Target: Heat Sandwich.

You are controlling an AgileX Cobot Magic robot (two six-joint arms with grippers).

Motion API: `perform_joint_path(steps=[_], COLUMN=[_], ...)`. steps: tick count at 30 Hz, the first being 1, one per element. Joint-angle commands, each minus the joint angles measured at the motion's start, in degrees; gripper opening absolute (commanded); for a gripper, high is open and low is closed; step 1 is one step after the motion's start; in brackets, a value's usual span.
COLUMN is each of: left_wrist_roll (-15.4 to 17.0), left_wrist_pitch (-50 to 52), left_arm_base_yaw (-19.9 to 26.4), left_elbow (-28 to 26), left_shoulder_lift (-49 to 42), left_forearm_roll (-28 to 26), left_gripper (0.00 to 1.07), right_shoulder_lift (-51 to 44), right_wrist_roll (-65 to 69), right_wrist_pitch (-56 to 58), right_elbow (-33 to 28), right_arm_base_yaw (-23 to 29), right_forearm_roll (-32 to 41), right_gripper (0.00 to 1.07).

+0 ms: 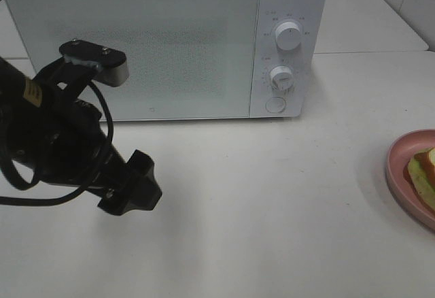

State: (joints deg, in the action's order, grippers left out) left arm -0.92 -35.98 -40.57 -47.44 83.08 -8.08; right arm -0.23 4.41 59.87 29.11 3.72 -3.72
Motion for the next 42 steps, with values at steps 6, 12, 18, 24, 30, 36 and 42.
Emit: perform_joint_path(steps=[6,12,18,24,30,36,42], left_wrist_roll=[10.9,8.2,2.5,-2.8,-2.3,-2.4,-2.5], left_wrist_pitch=[-10.7,-17.5,-21.9,-26.0,-26.2,-26.1,-24.9], left_arm_base_yaw=[1.5,11.5,24.8,39.0,43.9,43.9,43.9], left_elbow=[0.1,0.1,0.1,0.1,1.5,8.0,12.8], left_shoulder_lift=[-3.0,-7.0,-12.9,-20.5,-28.1,-37.8,-46.9], left_forearm_roll=[10.8,10.4,7.7,4.0,3.8,4.2,4.4], left_gripper=[1.0,1.0,1.0,1.0,1.0,1.0,1.0], right_shoulder_lift=[-1.6,-1.6,-1.6,-1.6,-1.6,-1.6,-1.6], right_wrist_roll=[-0.1,-0.1,-0.1,-0.1,-0.1,-0.1,-0.1], right_wrist_pitch=[-0.5,-0.5,-0.5,-0.5,-0.5,-0.5,-0.5], right_elbow=[-0.1,-0.1,-0.1,-0.1,-0.1,-0.1,-0.1], right_arm_base_yaw=[-0.4,-0.4,-0.4,-0.4,-0.4,-0.4,-0.4], right_forearm_roll=[0.2,0.2,0.2,0.2,0.2,0.2,0.2], right_gripper=[0.76,0.76,0.76,0.76,0.76,0.76,0.76])
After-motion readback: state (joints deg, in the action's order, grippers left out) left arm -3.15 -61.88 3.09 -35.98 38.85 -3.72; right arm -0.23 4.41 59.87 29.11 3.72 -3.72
